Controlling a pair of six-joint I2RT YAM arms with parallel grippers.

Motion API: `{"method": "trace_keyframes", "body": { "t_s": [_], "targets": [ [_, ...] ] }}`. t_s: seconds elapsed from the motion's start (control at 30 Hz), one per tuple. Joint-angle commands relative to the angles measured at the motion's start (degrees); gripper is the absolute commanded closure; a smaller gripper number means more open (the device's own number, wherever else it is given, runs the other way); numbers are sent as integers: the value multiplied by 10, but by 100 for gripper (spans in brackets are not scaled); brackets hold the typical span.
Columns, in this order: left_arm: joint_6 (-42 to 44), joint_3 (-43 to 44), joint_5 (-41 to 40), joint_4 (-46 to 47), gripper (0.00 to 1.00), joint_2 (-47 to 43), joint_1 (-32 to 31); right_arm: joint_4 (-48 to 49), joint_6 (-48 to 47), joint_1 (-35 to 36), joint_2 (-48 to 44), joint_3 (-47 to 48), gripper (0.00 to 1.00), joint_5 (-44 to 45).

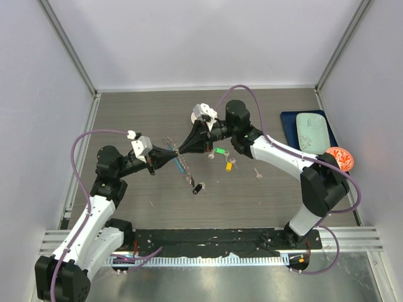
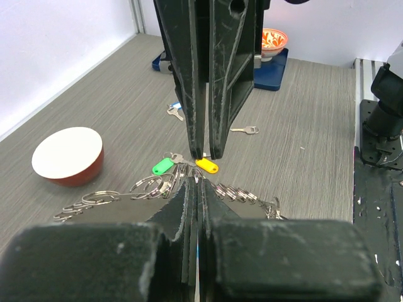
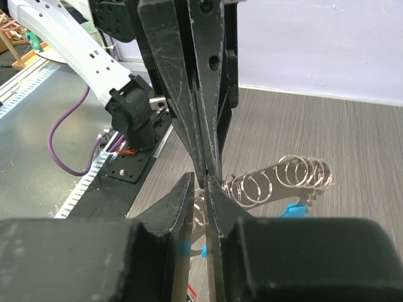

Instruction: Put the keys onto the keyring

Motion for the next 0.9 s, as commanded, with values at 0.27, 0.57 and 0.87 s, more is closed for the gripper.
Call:
{"method": "trace_keyframes", "body": {
  "t_s": [0.27,0.57,0.87],
  "targets": [
    [-10,24,2,55,100,-8,-2,-47,-45,2,15,16,79,-4],
    [-25,21,14,74,100,-4,-2,-58,-58,2,25,24,73,5],
    [-35,21,25,87,100,6,-2,-51,-50,3,24,24,72,11]
  ]
}}
